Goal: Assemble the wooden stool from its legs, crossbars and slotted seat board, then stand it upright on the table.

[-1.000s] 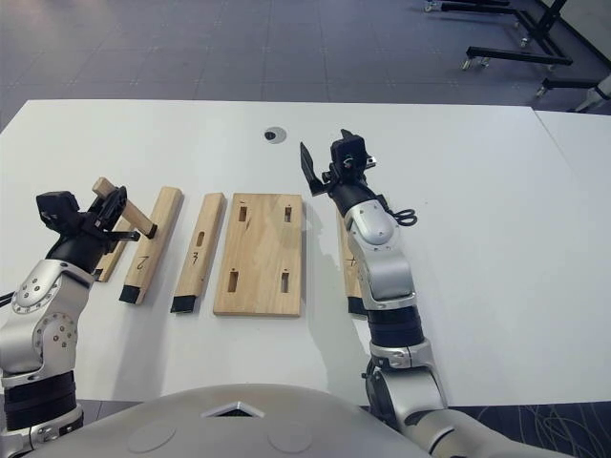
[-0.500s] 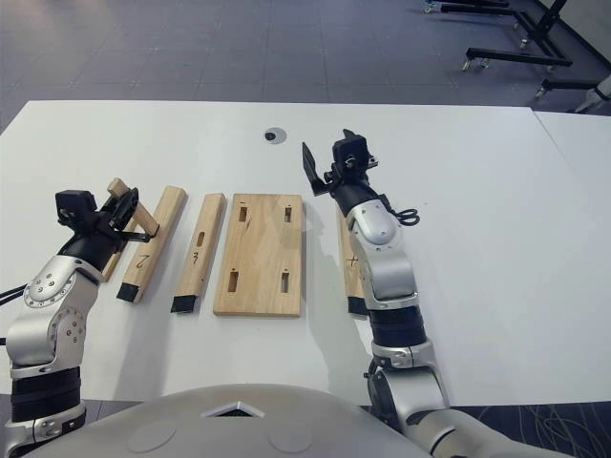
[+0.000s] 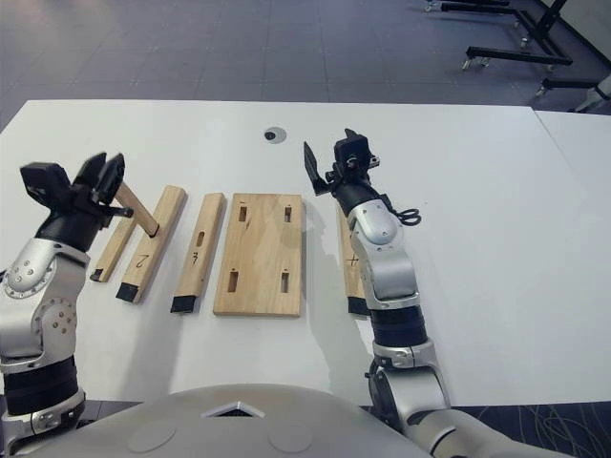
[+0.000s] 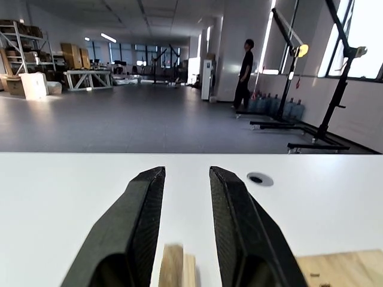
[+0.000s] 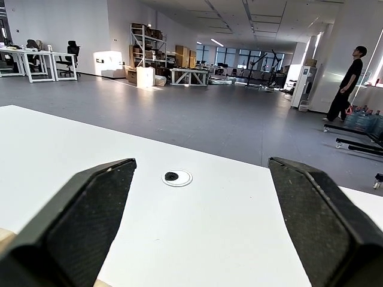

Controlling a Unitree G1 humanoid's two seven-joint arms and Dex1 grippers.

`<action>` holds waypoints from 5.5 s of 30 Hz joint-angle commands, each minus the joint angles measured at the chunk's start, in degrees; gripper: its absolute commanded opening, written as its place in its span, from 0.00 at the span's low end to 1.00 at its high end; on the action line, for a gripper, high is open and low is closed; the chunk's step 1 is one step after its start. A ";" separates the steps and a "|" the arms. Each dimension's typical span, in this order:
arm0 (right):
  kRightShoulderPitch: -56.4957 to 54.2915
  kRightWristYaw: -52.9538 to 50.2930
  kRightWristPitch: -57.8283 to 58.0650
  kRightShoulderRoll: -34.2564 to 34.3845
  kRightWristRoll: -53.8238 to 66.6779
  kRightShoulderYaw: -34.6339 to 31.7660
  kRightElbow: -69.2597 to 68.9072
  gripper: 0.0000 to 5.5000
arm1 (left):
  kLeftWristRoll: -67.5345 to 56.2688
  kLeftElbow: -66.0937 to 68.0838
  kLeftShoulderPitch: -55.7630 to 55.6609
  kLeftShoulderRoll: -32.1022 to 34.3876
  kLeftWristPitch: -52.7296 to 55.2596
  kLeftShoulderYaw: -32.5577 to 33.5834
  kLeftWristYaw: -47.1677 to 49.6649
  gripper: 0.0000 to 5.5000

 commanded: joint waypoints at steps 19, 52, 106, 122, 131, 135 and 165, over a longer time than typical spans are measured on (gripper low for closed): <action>-1.57 -1.26 -2.74 1.22 0.19 -1.83 1.86 0.74 | -2.64 9.31 -21.81 6.12 9.43 0.41 0.79 0.24; 0.22 -0.51 0.26 -0.48 0.86 -3.98 -1.35 0.74 | -1.75 -15.46 -11.15 1.48 10.82 2.83 9.54 0.24; 2.84 -0.76 2.98 -0.59 1.13 -2.86 -3.82 0.74 | 7.16 4.21 18.49 3.14 27.38 -9.53 -3.01 0.44; 0.54 0.17 1.69 -1.02 1.38 -3.52 -1.19 0.74 | 6.62 5.19 14.69 0.39 16.74 -8.29 -3.71 0.37; -3.89 2.81 -0.16 -1.83 2.84 -5.03 3.33 0.74 | 2.78 6.90 5.65 -4.10 10.08 -7.15 -4.69 0.37; -5.64 6.30 1.17 -2.56 6.83 -6.73 3.67 0.74 | -2.00 5.27 2.75 -6.01 8.58 -5.19 -5.60 0.37; -4.54 21.71 29.53 2.42 62.75 -12.20 -1.99 0.74 | -34.39 12.13 -10.09 5.44 24.11 -11.18 -41.42 0.37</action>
